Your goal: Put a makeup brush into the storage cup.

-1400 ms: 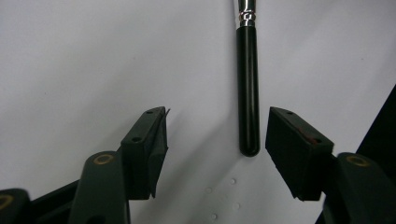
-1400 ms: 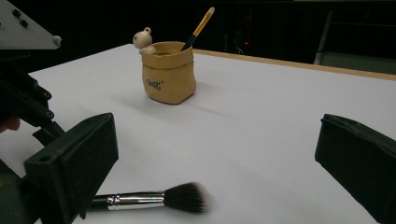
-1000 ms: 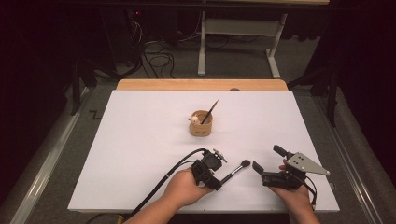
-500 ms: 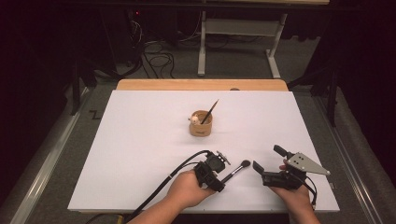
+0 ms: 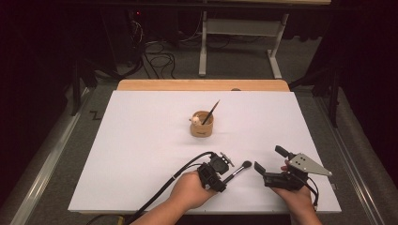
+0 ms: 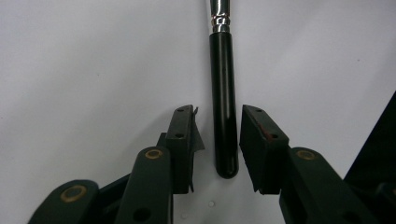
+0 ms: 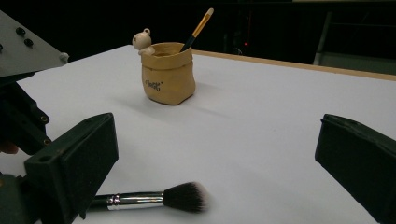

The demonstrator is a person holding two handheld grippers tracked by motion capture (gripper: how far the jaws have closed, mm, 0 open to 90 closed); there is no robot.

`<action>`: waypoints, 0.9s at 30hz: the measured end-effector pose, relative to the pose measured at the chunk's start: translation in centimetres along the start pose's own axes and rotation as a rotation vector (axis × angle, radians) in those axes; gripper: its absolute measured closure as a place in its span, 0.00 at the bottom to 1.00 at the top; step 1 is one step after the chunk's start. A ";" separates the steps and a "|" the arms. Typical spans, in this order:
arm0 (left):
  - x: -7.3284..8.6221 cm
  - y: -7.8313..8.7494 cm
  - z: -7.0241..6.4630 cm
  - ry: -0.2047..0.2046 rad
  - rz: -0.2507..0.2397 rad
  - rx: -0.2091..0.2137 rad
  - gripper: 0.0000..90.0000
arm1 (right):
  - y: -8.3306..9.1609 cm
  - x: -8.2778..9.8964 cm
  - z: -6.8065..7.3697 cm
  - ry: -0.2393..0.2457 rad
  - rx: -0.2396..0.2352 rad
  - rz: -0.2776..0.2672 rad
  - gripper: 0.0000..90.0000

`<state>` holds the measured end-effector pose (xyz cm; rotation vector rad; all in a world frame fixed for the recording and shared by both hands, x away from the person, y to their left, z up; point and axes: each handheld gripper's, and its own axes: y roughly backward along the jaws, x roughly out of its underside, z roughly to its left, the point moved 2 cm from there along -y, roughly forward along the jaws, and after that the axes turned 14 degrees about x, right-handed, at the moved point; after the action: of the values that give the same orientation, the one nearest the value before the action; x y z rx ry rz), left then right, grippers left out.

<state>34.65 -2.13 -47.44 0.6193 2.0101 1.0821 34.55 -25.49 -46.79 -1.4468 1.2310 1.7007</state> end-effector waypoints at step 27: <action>-0.5 -0.2 -0.2 -0.010 0.058 -0.062 0.85 | 0.2 -0.2 -0.4 -0.019 0.013 -0.015 0.00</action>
<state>34.78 -2.70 -47.35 0.6532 1.9531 1.1689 34.59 -25.88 -46.54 -1.4258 1.2158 1.6902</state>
